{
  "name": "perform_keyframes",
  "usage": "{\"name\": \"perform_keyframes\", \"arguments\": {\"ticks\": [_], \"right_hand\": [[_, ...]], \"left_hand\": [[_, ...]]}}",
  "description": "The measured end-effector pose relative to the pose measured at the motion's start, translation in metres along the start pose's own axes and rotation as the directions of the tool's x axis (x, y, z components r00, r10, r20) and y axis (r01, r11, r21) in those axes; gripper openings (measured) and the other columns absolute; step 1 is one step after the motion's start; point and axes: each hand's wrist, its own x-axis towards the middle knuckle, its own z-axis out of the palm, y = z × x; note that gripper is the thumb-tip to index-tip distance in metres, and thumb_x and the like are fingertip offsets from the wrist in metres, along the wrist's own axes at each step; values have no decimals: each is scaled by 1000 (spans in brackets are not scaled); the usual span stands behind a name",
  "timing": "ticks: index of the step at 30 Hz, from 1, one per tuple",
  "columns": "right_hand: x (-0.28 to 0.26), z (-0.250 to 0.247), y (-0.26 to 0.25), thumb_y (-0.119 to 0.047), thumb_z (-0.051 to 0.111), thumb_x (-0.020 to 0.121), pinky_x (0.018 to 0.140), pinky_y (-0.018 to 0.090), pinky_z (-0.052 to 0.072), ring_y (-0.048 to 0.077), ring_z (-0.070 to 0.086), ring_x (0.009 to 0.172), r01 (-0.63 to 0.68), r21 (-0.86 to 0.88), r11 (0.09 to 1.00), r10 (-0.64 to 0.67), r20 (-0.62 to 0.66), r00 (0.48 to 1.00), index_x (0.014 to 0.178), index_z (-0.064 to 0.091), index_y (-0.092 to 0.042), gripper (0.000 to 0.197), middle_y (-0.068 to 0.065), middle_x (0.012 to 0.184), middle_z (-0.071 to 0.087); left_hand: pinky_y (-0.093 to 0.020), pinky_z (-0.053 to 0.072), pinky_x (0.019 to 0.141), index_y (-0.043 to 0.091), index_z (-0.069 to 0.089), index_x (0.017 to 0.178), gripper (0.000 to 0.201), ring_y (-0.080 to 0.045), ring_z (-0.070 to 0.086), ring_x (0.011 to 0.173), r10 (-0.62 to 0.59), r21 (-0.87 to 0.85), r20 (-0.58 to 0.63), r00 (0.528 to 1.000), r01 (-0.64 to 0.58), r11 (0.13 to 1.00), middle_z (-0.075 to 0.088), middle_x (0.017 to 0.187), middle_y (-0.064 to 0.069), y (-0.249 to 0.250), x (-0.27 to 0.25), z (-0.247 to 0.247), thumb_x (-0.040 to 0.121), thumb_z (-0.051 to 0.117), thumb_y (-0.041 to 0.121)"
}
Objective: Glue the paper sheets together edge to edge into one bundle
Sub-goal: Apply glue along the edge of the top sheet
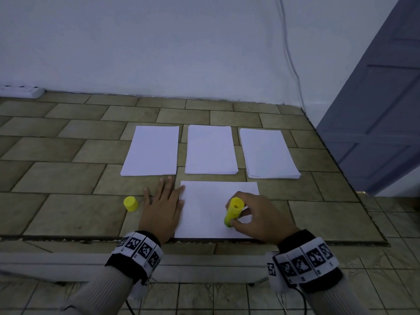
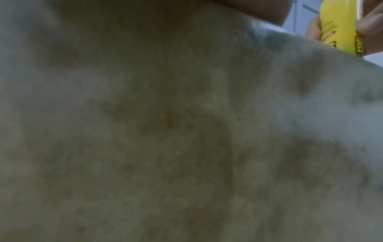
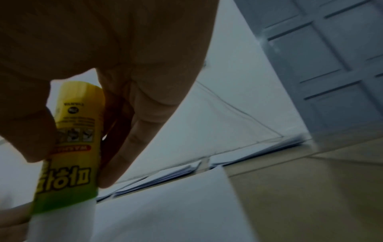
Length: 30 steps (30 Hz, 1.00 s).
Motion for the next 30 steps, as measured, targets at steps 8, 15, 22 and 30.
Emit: {"name": "perform_keyframes", "arguments": {"ticks": [8, 15, 22, 30], "right_hand": [[-30, -36, 18, -32, 63, 64, 65, 12, 49, 5, 64, 72, -83, -15, 996, 81, -89, 993, 82, 66, -16, 24, -10, 79, 67], [-41, -46, 27, -27, 66, 66, 61, 14, 46, 9, 61, 70, -130, -89, 988, 119, -126, 985, 76, 58, -34, 14, -12, 77, 65], [2, -17, -1, -13, 74, 80, 72, 29, 58, 12, 68, 82, 3, 61, 998, 5, -134, 991, 94, 65, -16, 17, -3, 95, 69], [57, 38, -29, -10, 71, 81, 76, 32, 57, 11, 63, 86, 0, 88, 996, 2, -19, 1000, 98, 62, -6, 20, 5, 96, 66]], "left_hand": [[-60, 3, 115, 25, 35, 149, 75, -26, 7, 150, -10, -18, 17, 1000, 11, 1000, 17, 162, -7, 2, -1, -3, 90, -5, 48], [-60, 1, 117, 26, 32, 150, 78, -24, 3, 151, -22, -29, 36, 999, 23, 999, 11, 163, -5, 2, -2, -5, 87, -6, 53], [-55, -12, 114, 29, 16, 154, 117, -22, -11, 150, -26, 31, 121, 992, 23, 999, -4, 164, -4, 7, -3, -14, 61, -7, 95], [-59, -13, 114, 30, -3, 156, 136, -24, -19, 148, -8, 77, 165, 986, -5, 997, -18, 161, -6, 7, -5, -15, 45, 7, 107]]}}
